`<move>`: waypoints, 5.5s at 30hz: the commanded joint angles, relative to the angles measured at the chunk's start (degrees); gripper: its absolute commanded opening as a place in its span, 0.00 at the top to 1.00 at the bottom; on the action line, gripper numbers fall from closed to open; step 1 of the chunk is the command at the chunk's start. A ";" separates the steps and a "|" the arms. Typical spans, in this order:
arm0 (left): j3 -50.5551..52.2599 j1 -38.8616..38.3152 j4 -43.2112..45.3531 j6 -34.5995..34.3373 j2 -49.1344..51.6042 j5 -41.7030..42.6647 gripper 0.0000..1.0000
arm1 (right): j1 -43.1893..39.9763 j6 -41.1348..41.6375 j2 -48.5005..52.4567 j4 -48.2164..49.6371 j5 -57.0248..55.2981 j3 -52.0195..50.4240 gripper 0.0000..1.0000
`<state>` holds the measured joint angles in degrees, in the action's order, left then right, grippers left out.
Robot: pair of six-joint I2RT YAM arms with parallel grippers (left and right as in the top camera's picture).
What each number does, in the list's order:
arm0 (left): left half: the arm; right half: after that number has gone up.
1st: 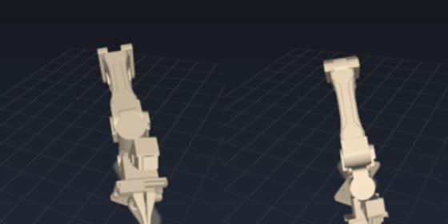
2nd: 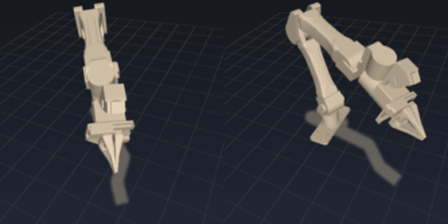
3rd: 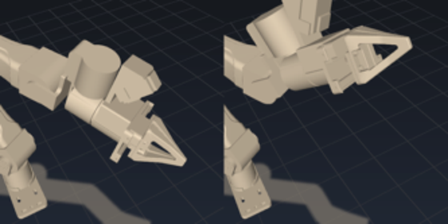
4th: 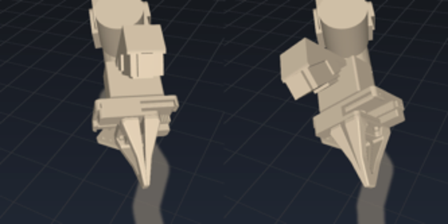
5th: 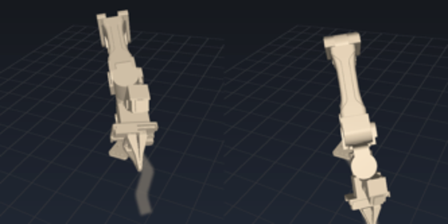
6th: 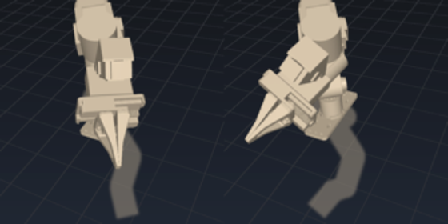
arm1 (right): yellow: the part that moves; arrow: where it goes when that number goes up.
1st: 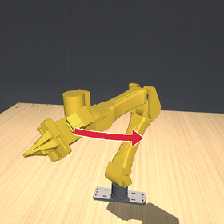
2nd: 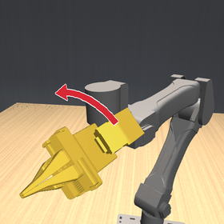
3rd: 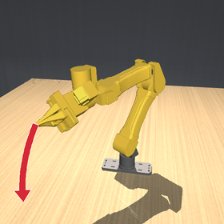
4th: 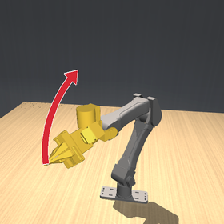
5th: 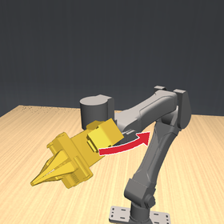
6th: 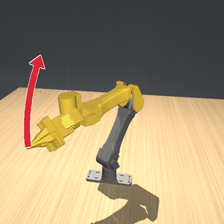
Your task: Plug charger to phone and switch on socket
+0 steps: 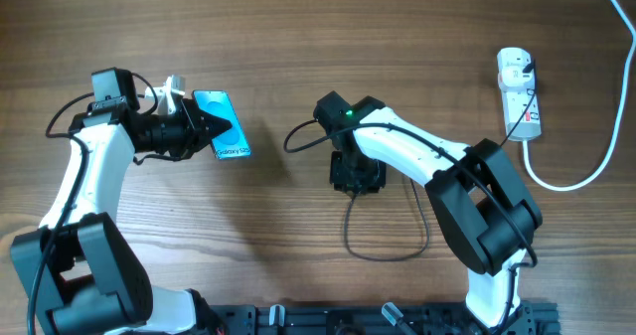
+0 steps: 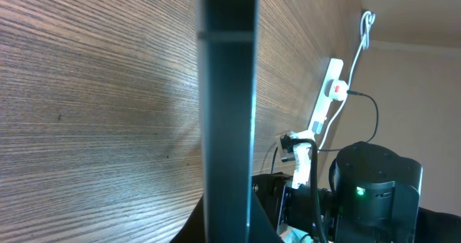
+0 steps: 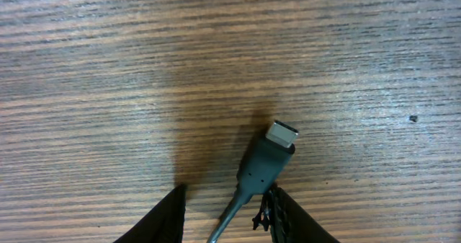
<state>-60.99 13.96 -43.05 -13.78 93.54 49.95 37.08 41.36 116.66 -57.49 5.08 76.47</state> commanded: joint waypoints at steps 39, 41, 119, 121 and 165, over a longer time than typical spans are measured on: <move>0.02 0.20 0.79 1.38 -0.96 -0.55 0.96 | -0.17 -3.50 0.90 5.22 -1.29 -1.01 0.90; 0.02 0.20 0.83 1.40 -0.96 -0.57 0.96 | -0.50 -3.98 0.87 5.62 -1.29 -0.98 0.89; 0.02 -12.26 41.66 -23.67 -10.27 17.42 0.96 | -3.48 -27.47 -21.29 24.87 41.66 -0.96 0.96; 0.02 -12.24 39.08 -19.93 -10.27 16.81 0.96 | -2.75 -27.23 -21.29 24.81 41.79 -0.96 0.96; 0.02 -13.53 27.30 -11.91 -10.27 5.84 0.96 | -2.43 -29.42 -21.31 23.12 42.73 -0.96 0.96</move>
<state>-60.58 0.01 -16.32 -27.20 84.51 55.68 34.46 13.15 95.15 -34.28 46.87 75.20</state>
